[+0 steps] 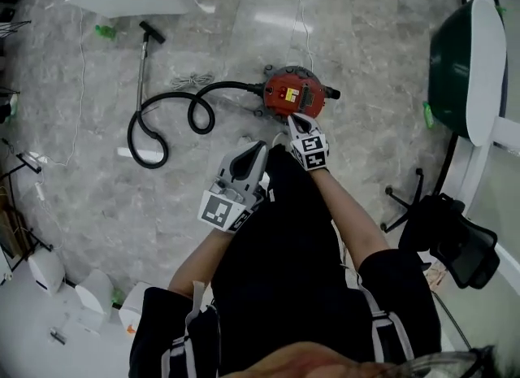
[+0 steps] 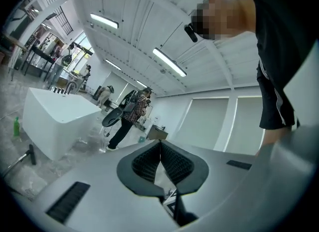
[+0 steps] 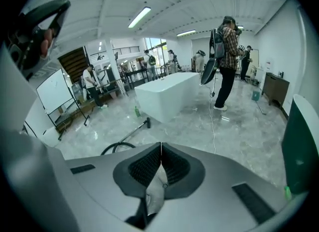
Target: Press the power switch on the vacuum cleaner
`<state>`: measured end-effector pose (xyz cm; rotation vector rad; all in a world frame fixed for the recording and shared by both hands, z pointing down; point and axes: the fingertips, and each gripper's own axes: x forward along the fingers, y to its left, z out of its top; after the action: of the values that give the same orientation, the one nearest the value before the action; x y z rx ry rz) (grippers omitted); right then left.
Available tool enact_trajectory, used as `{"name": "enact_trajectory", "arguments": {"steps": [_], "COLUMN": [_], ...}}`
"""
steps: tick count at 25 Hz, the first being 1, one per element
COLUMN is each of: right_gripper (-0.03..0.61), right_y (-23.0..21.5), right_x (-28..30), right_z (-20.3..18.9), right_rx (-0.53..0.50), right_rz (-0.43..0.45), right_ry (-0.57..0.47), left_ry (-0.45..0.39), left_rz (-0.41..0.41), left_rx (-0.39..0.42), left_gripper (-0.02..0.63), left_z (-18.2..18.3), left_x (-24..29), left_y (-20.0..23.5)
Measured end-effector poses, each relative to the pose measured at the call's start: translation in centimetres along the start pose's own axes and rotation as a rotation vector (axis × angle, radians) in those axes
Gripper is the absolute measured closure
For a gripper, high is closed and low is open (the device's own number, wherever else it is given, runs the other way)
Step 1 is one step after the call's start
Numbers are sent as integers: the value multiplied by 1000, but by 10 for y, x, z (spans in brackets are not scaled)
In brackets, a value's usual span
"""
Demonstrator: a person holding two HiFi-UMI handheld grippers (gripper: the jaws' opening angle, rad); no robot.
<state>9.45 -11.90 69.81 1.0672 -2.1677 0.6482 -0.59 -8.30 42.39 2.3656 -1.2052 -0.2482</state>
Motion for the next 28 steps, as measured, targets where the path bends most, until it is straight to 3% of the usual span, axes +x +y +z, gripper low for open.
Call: {"name": "enact_trajectory", "arguments": {"steps": [6,11,15,22,25,28], "right_gripper": [558,558,558,558,559,560], "right_y": [28,53,73,90,85,87], "right_x": [-79,-158,-205,-241,-255,-269], "right_z": [36,88,121,173,197,211], "right_rx": [95,177,171,84,67,52], "right_rz": [-50,-61,-56,-79,-98,-114], "right_ry": [-84,-268,-374,-559,-642,-708], "left_ry": [4,-18,-36,-11,-22,-45], "left_rz": [-77,-83,-114,-175,-225,-274], "left_rx": [-5,0,26,146,247,259], "left_gripper": [595,595,595,595,595,595], "left_z": [18,41,48,60,69,76], "left_x": [-7,-12,-14,-8,-3,-2], "left_y": [-19,-35,-47,-55,-70,-81]}}
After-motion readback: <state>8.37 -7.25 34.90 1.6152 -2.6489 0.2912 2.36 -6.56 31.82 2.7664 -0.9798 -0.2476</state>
